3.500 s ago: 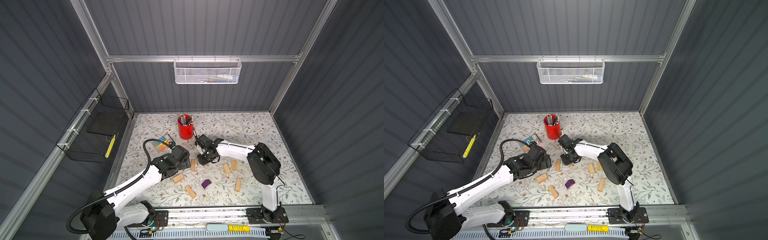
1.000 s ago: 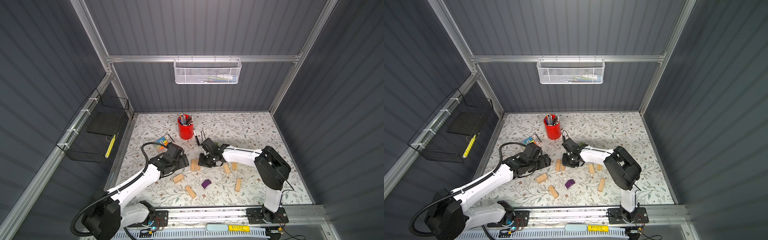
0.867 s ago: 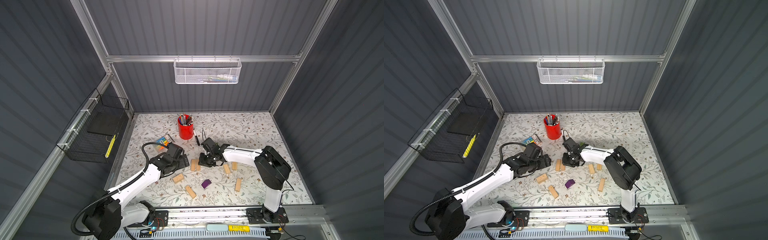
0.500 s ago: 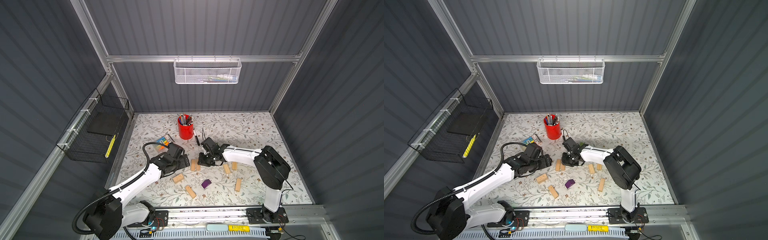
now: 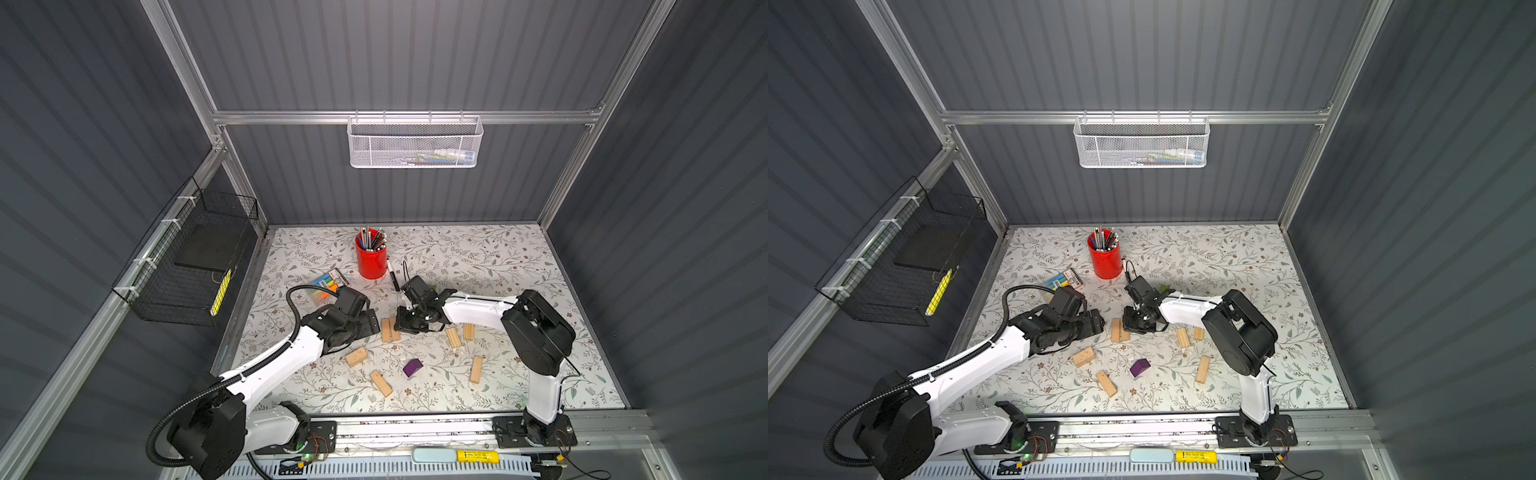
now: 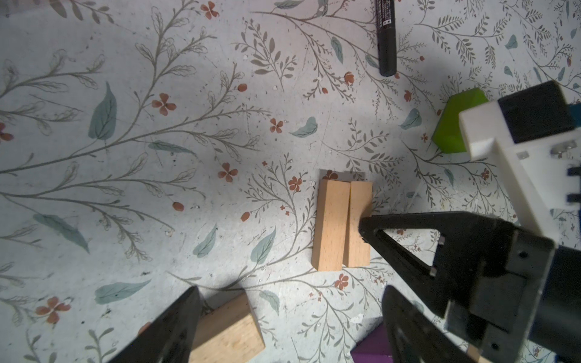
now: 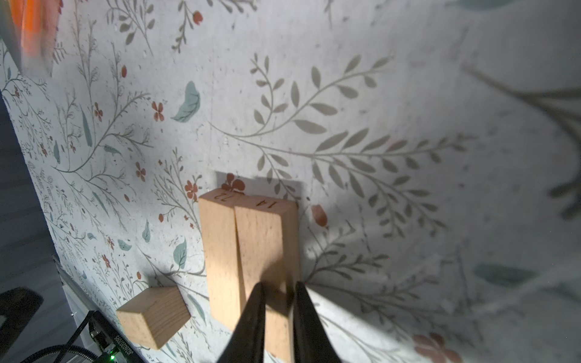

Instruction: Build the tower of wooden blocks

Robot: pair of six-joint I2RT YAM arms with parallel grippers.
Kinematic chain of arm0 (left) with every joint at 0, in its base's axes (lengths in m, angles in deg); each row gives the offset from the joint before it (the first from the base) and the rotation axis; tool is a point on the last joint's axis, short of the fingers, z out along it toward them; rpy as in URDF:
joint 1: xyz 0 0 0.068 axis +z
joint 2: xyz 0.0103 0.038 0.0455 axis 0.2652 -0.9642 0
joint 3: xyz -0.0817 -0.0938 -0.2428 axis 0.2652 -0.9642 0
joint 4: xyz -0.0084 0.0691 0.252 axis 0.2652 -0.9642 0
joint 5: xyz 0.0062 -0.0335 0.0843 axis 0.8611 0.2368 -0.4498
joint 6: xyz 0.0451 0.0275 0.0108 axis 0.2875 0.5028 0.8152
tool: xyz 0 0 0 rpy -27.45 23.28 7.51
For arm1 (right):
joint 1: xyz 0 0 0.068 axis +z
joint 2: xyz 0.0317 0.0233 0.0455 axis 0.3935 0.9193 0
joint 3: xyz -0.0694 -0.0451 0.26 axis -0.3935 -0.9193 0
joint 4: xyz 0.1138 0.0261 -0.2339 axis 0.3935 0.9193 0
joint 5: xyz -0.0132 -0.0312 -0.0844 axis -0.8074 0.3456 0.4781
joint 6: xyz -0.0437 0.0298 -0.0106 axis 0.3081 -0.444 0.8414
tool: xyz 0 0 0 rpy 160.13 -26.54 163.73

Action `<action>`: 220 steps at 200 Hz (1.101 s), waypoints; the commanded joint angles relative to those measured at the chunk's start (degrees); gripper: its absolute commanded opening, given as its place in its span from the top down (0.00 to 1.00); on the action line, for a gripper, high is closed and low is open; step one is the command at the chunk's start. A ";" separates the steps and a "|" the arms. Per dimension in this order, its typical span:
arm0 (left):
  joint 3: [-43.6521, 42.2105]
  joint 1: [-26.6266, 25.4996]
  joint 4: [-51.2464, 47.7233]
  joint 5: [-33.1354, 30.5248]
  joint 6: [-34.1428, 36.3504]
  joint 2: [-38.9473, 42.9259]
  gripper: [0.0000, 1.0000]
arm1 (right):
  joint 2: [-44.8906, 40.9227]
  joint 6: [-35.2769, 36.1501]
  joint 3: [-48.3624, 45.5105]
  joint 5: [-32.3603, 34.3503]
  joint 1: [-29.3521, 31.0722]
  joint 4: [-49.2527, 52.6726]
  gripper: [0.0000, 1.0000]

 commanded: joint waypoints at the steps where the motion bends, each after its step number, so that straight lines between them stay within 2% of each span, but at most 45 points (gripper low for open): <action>1: 0.67 0.40 -0.08 0.36 0.89 -0.48 0.10 | 1.61 1.34 -0.48 -1.14 -0.08 0.19 0.82; 149: 0.80 0.44 0.04 0.43 1.11 -0.93 0.10 | 1.29 -7.51 -0.91 0.75 1.39 -1.46 0.83; 220: 1.23 0.42 -0.65 0.72 1.36 -0.43 0.10 | -1.12 -7.86 -0.97 1.53 1.47 -1.66 0.79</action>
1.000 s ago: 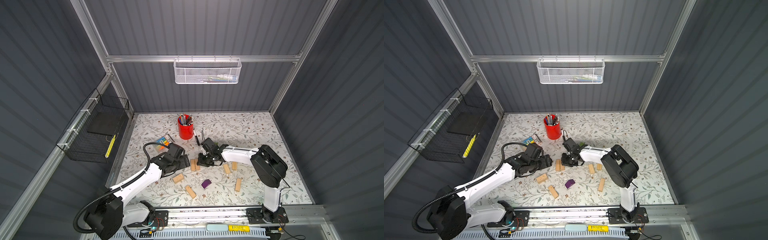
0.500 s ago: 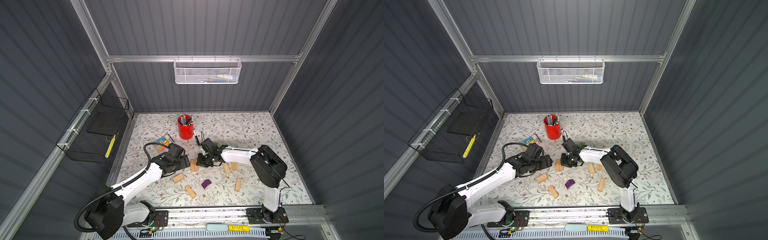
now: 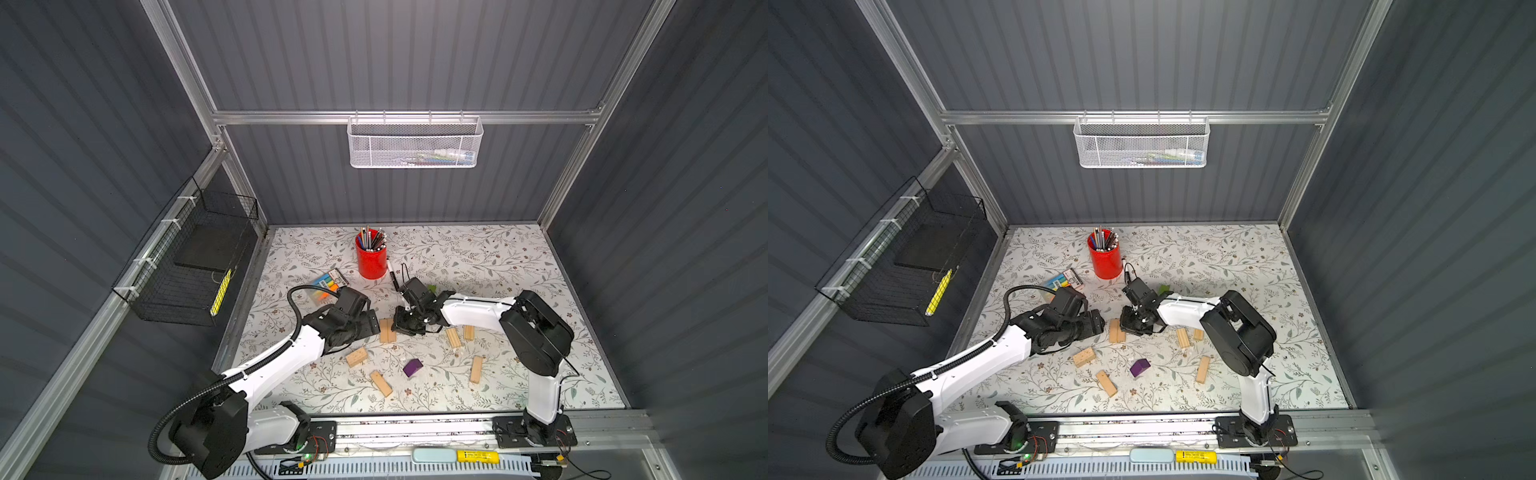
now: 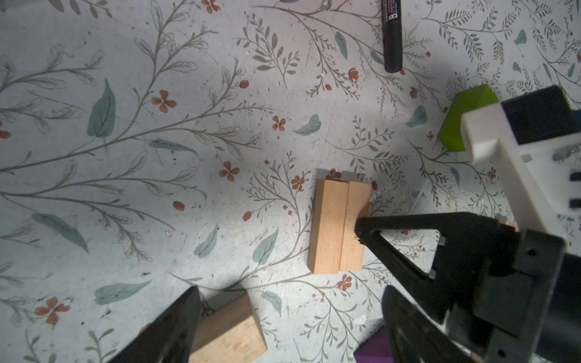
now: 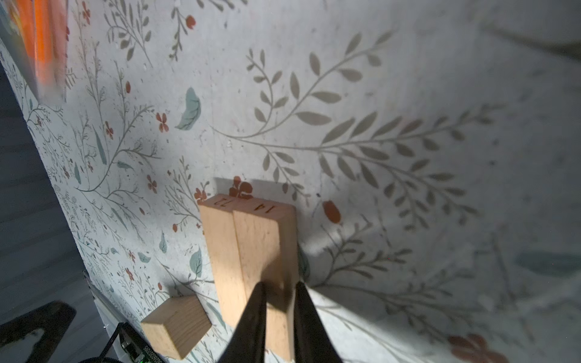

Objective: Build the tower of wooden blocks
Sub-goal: 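Open the right gripper and lift it away from the paired blocks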

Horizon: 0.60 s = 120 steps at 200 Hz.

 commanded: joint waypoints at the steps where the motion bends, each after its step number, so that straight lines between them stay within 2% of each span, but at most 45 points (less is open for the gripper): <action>1: 1.26 0.43 -0.64 0.69 1.15 0.25 0.10 | -1.30 -0.20 -0.63 1.03 0.39 0.33 0.79; 66: 3.43 0.39 -5.18 0.25 2.01 1.67 0.10 | -7.52 1.16 -3.02 1.33 0.08 0.95 0.71; 120: 5.60 0.15 -10.76 3.23 -0.17 4.03 0.12 | -13.74 5.16 -7.16 2.03 -0.21 1.51 0.60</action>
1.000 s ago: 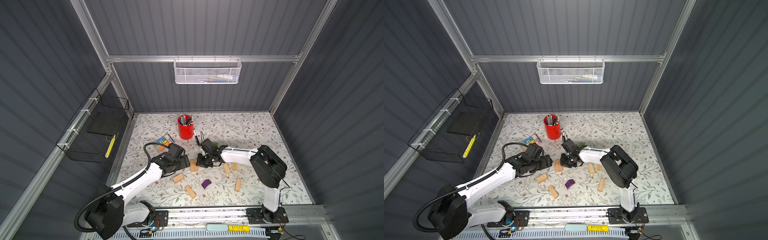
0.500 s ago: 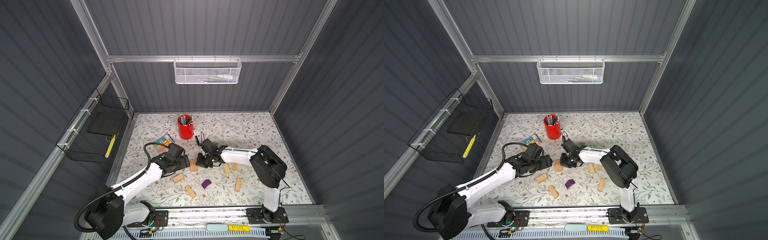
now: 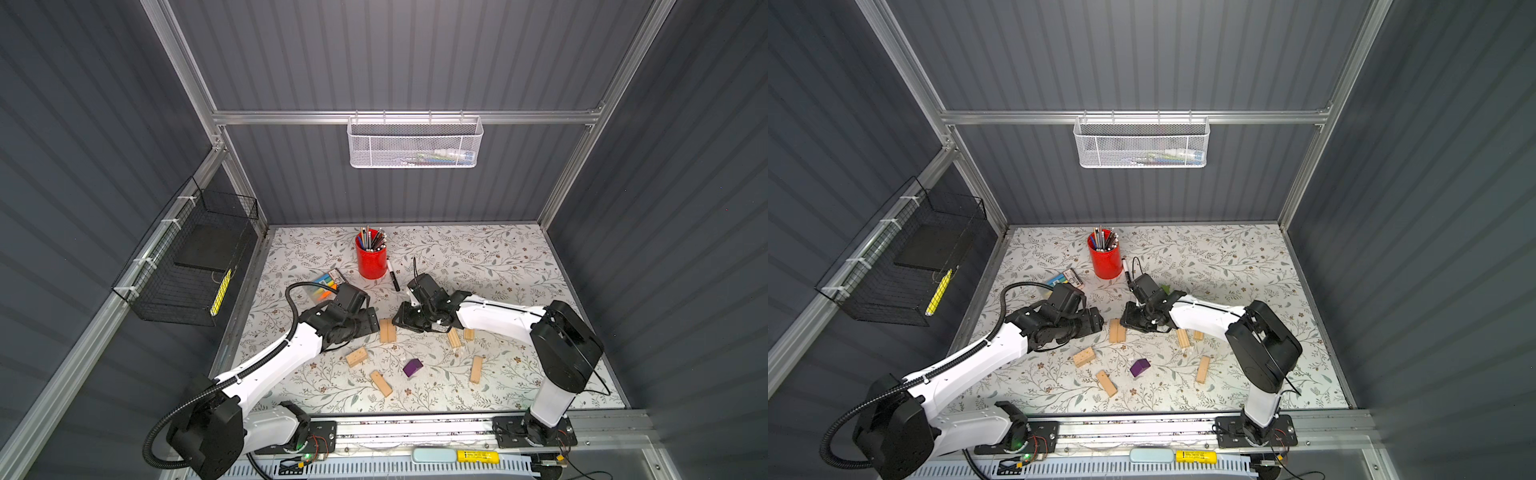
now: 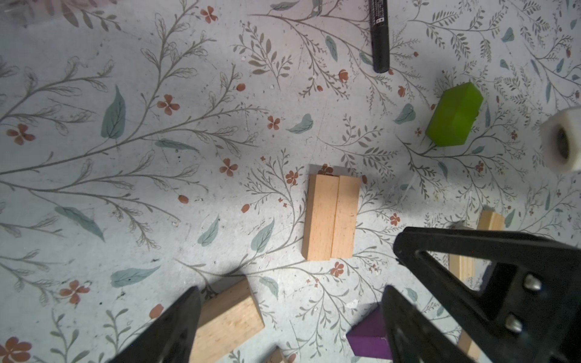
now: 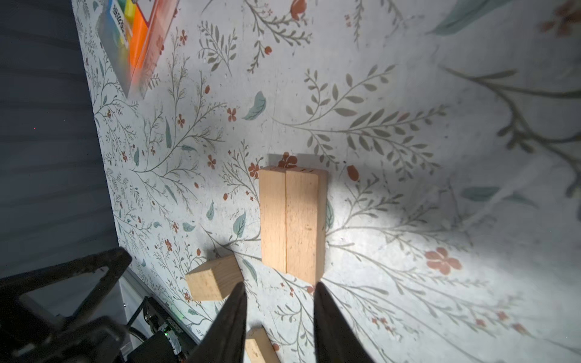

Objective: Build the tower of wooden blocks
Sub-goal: 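Open the right gripper and lift it away from the paired blocks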

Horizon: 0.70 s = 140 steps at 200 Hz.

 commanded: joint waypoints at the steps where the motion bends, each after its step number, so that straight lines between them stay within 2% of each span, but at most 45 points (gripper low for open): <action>1: 1.80 0.14 -5.23 2.21 -0.98 2.55 0.12 | -2.76 3.15 -2.41 1.44 -0.08 1.60 0.60; 33: 1.76 -1.30 -9.02 2.42 -4.33 5.47 0.15 | -7.27 6.63 -4.88 2.38 -0.25 3.86 0.53; 85: 2.62 -6.73 -13.57 1.08 -9.63 6.45 0.18 | -15.06 8.66 -11.12 2.56 -0.16 4.75 0.42; 140: 1.49 -15.08 -12.88 -1.88 -16.89 5.13 0.20 | -21.43 9.68 -16.47 3.31 -0.25 5.81 0.31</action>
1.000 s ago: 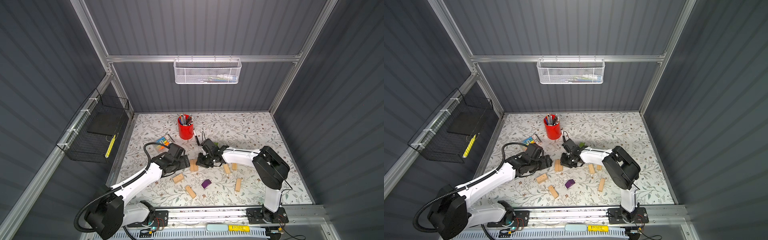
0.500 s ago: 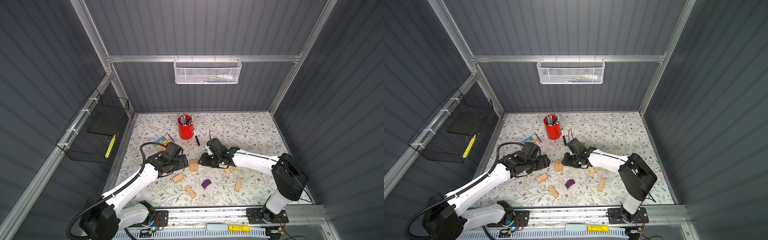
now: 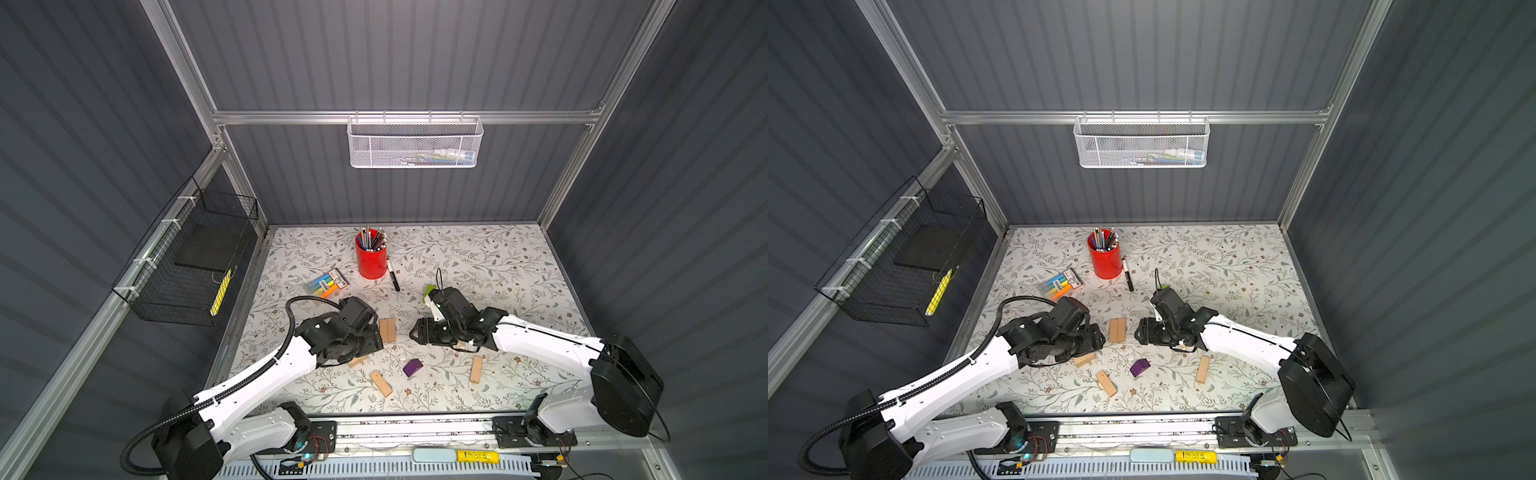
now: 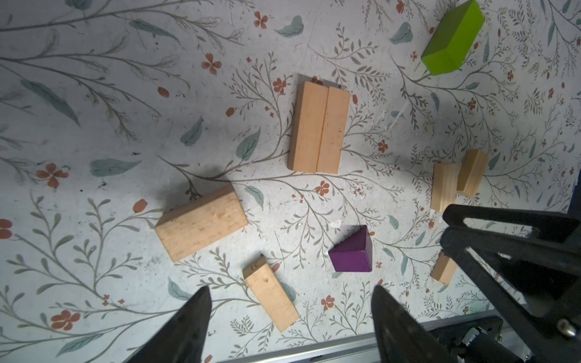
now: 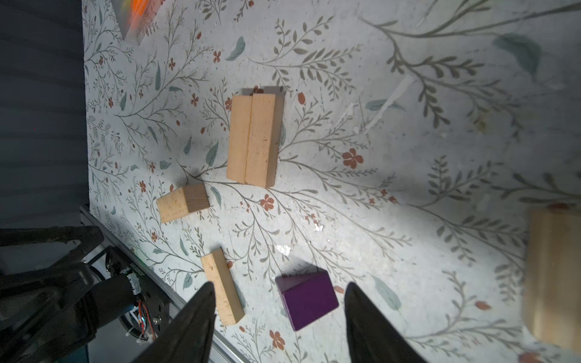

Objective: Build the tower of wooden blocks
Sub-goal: 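Open the right gripper and lift it away from the paired blocks, then move the left gripper over a small wooden block while the right gripper withdraws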

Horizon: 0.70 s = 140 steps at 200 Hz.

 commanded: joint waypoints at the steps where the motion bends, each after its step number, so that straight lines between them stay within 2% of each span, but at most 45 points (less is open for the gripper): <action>1: 0.64 -3.54 -1.64 -2.21 -5.14 -0.89 0.20 | -2.20 1.41 -1.74 0.91 -0.21 1.50 0.31; 44: 1.79 -12.27 -3.05 -7.25 -10.99 -5.43 0.21 | -4.85 1.39 -5.68 1.77 -0.36 0.96 0.21; 95: -0.27 -21.03 -2.78 -8.90 -21.29 -9.59 0.23 | -8.78 0.56 -9.96 1.45 -1.59 -0.49 0.07; 121: -2.39 -23.19 -1.71 -8.26 -25.68 -10.65 0.25 | -10.68 0.51 -10.58 1.00 -3.02 0.13 0.01; 140: -3.82 -24.07 -1.39 -8.79 -28.12 -10.57 0.27 | -11.92 0.42 -10.91 0.20 -4.45 0.39 0.01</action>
